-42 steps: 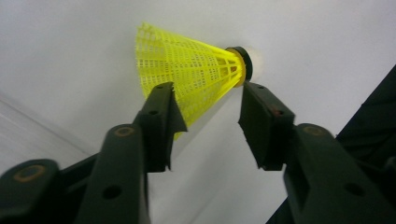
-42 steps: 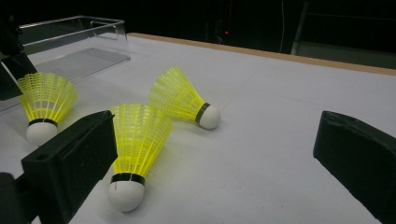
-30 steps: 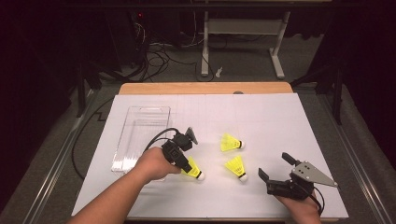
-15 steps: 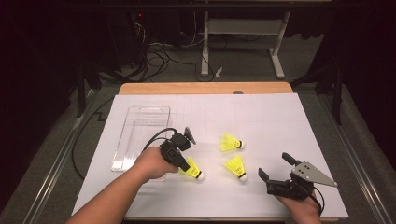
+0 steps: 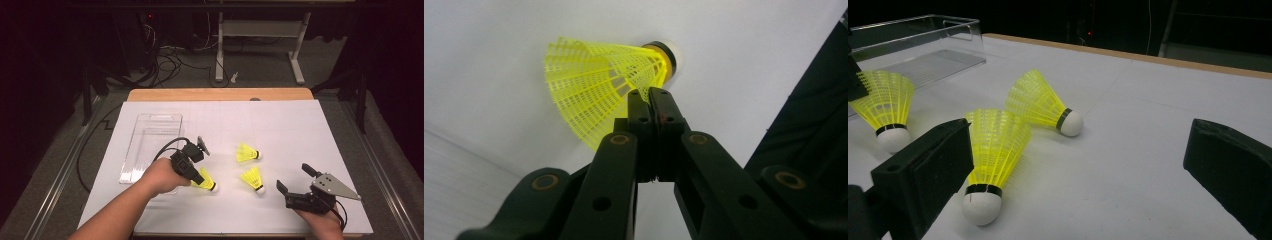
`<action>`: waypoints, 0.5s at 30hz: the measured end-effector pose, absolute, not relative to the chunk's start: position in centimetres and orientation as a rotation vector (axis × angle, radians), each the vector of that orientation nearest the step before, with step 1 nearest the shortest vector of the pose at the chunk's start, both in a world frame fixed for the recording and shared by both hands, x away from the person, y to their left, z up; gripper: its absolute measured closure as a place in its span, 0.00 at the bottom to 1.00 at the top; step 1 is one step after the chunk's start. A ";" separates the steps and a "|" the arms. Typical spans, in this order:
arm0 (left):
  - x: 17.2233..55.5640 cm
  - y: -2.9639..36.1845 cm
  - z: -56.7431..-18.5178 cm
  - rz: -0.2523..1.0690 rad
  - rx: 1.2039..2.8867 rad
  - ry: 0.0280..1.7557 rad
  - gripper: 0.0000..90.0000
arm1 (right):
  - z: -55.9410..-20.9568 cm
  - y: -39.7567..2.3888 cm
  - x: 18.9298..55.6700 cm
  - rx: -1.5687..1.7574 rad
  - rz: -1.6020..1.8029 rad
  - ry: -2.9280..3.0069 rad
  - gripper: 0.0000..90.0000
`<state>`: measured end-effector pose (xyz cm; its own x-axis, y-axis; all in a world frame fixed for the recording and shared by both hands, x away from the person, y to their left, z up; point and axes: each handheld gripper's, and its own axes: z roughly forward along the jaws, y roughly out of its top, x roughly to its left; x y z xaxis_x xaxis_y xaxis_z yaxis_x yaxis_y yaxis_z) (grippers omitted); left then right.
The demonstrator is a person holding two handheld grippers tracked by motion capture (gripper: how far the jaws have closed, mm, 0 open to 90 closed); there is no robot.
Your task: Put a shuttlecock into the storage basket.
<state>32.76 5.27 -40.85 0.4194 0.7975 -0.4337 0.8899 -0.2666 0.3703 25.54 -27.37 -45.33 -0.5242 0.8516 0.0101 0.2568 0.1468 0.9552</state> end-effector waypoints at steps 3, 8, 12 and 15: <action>32.6 5.2 -40.7 -0.220 2.117 1.410 0.99 | -45.3 -27.4 25.5 1.057 1.391 1.874 0.00; 32.4 5.0 -40.3 -0.207 2.120 1.411 0.99 | -45.3 -27.4 25.5 1.059 1.392 1.873 0.00; 32.4 4.9 -39.5 -0.187 2.106 1.410 0.99 | -45.3 -27.3 25.5 1.055 1.390 1.874 0.00; 32.5 5.0 -39.3 -0.184 2.104 1.413 0.99 | -45.3 -27.4 25.5 1.057 1.392 1.873 0.00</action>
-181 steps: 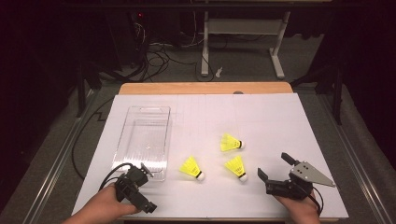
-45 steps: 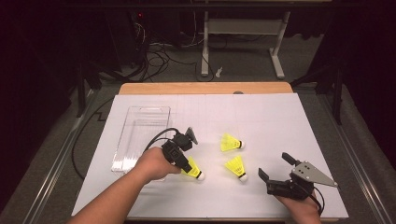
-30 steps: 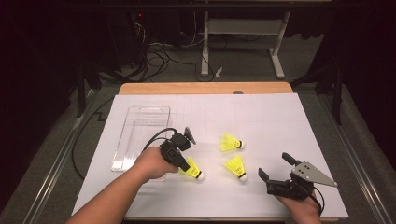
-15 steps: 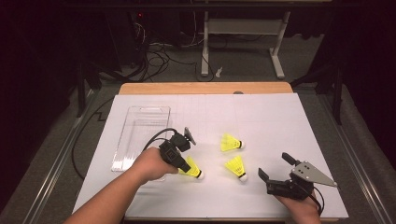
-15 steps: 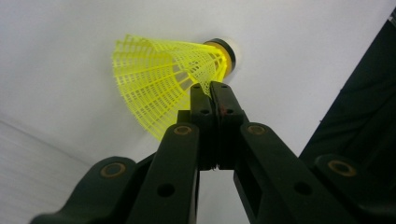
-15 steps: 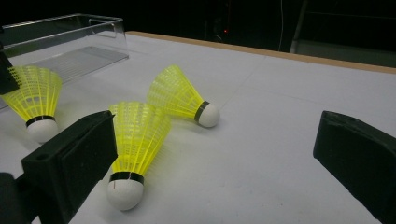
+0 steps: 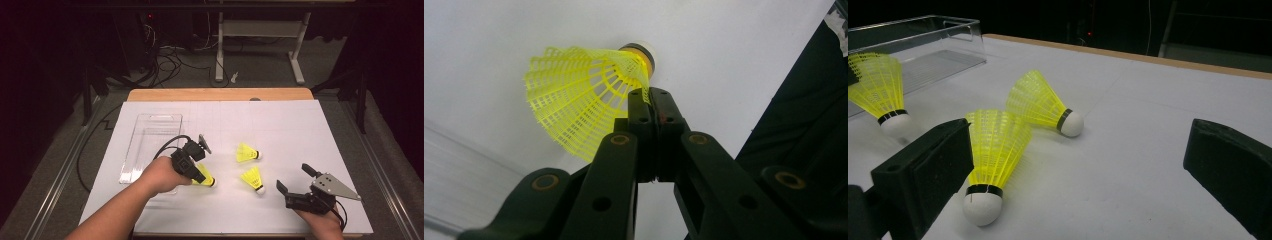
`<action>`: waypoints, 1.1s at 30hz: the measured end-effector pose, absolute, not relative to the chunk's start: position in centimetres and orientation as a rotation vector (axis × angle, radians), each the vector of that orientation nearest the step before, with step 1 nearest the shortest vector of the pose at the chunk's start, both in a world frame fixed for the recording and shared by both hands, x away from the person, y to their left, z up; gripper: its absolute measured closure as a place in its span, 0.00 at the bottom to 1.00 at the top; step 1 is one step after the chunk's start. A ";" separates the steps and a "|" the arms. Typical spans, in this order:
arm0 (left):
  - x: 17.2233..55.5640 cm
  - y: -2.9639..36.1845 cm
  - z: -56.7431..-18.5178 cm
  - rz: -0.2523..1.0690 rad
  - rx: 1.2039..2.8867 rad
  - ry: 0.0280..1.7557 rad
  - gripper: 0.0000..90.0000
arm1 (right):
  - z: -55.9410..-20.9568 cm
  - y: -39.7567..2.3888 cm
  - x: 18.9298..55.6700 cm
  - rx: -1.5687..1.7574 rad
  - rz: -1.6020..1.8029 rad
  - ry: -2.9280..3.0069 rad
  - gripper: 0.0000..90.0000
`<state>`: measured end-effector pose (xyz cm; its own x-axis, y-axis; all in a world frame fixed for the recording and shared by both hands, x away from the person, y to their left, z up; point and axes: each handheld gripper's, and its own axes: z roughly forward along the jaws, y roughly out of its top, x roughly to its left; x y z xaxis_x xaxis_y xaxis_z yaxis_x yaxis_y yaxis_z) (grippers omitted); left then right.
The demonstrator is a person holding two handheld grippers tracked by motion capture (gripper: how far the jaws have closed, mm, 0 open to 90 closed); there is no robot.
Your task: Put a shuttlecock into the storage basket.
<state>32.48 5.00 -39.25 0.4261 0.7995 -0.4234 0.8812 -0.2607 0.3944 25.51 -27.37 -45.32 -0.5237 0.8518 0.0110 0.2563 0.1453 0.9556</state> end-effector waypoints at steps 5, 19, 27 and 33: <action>32.7 5.3 -38.3 -0.162 2.087 1.414 0.99 | -45.3 -27.4 25.5 1.059 1.393 1.872 0.00; 32.6 6.6 -35.6 -0.154 2.096 1.410 0.99 | -45.3 -27.4 25.5 1.058 1.391 1.872 0.00; 32.7 8.0 -33.8 -0.129 2.099 1.417 0.99 | -45.3 -27.4 25.5 1.064 1.390 1.873 0.00; 32.6 8.7 -33.2 -0.119 2.088 1.428 0.99 | -45.4 -27.3 25.5 1.062 1.389 1.876 0.00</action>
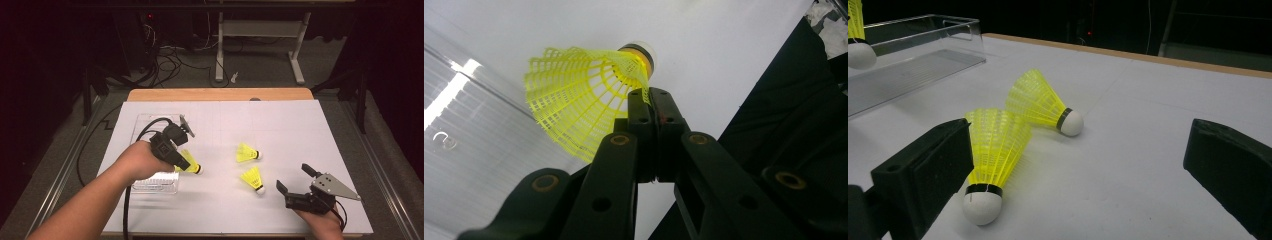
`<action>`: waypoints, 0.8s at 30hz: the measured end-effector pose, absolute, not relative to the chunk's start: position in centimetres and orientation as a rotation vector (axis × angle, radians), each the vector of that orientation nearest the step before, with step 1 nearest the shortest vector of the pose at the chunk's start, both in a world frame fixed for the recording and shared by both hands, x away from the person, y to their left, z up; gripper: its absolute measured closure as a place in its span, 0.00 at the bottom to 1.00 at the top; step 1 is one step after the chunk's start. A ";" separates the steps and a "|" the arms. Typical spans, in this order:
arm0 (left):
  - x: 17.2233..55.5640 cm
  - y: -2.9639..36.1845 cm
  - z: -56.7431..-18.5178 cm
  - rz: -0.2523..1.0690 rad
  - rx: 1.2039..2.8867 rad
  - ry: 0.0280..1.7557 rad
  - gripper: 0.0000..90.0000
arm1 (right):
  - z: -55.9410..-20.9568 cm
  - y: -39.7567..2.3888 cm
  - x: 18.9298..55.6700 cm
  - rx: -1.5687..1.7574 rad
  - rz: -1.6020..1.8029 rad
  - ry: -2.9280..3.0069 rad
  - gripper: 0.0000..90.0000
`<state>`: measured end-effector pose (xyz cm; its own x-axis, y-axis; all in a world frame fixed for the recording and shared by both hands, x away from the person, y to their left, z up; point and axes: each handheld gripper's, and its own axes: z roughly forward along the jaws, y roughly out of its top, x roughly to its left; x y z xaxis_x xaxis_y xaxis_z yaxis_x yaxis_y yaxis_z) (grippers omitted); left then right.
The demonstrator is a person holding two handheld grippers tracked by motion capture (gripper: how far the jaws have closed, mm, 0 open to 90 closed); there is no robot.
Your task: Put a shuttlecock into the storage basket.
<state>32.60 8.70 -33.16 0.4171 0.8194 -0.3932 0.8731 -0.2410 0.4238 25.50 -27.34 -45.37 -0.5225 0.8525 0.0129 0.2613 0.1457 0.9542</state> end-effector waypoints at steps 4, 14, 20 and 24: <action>32.7 9.4 -32.7 -0.109 2.079 1.436 0.99 | -45.4 -27.3 25.5 1.061 1.389 1.875 0.00; 32.8 11.9 -31.5 -0.047 2.040 1.482 0.99 | -45.4 -27.3 25.5 1.057 1.389 1.872 0.00; 33.1 13.2 -31.3 -0.027 2.036 1.503 0.99 | -45.4 -27.3 25.5 1.058 1.388 1.871 0.00; 33.2 14.1 -31.4 -0.016 2.026 1.519 0.99 | -45.4 -27.3 25.5 1.059 1.388 1.872 0.00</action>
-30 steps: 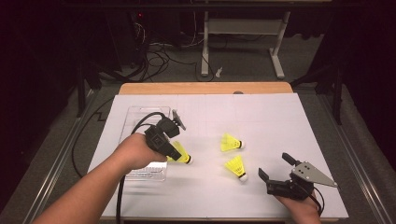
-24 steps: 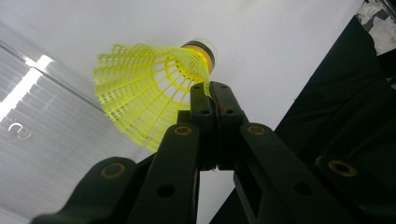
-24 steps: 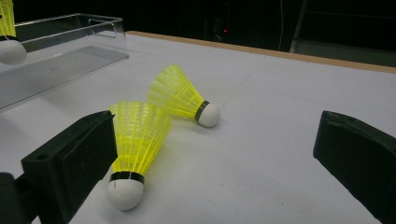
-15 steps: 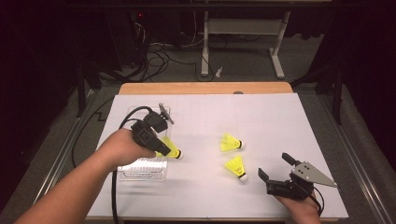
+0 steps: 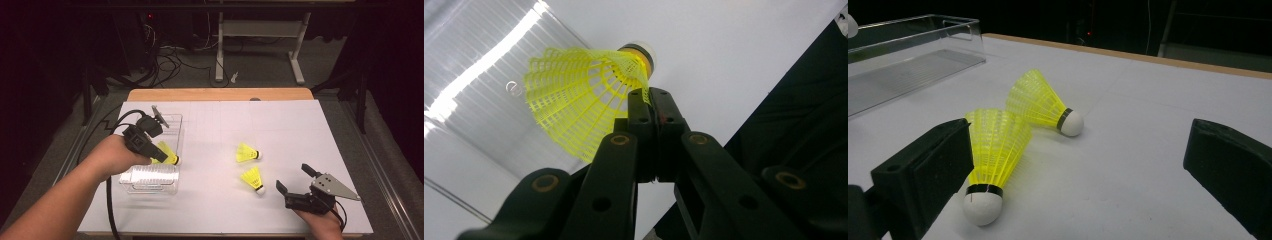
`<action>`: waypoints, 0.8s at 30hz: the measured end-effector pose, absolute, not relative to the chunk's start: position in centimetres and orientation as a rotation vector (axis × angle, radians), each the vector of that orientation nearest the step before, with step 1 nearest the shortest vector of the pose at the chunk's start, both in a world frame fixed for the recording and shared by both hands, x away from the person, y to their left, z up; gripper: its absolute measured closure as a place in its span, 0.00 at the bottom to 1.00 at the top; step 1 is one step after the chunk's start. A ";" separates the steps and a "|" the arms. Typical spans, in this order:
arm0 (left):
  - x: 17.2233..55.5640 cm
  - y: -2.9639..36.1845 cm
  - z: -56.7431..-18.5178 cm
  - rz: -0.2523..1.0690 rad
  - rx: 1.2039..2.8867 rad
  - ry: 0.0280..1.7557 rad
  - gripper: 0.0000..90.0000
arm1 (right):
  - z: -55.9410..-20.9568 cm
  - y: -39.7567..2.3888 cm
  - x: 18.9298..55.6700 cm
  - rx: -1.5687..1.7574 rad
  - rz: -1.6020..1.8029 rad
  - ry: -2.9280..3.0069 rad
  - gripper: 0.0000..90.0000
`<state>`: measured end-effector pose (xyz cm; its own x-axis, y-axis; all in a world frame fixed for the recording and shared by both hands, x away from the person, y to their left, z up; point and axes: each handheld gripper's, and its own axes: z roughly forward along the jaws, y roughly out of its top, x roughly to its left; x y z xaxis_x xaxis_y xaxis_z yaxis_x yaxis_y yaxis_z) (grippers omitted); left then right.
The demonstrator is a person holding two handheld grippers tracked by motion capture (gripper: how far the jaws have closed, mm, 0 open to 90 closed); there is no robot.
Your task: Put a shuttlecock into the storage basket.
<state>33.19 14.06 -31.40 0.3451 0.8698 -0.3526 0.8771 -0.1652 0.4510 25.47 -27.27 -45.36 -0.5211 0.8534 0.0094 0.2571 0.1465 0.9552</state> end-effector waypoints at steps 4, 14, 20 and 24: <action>33.4 15.1 -31.2 0.001 2.009 1.543 0.99 | -45.4 -27.3 25.5 1.061 1.385 1.874 0.00; 33.9 17.4 -31.5 0.046 1.985 1.615 0.99 | -45.4 -27.2 25.5 1.056 1.385 1.878 0.00; 34.3 18.7 -32.1 0.053 1.966 1.665 0.99 | -45.4 -27.3 25.5 1.059 1.385 1.876 0.00; 34.4 19.1 -32.3 0.053 1.964 1.676 0.99 | -45.4 -27.2 25.5 1.059 1.385 1.878 0.00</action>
<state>34.37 19.10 -32.32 0.2208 0.9229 -0.3154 0.9013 -0.0696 0.4275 25.50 -27.23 -45.41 -0.5234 0.8521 0.0093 0.2604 0.1496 0.9539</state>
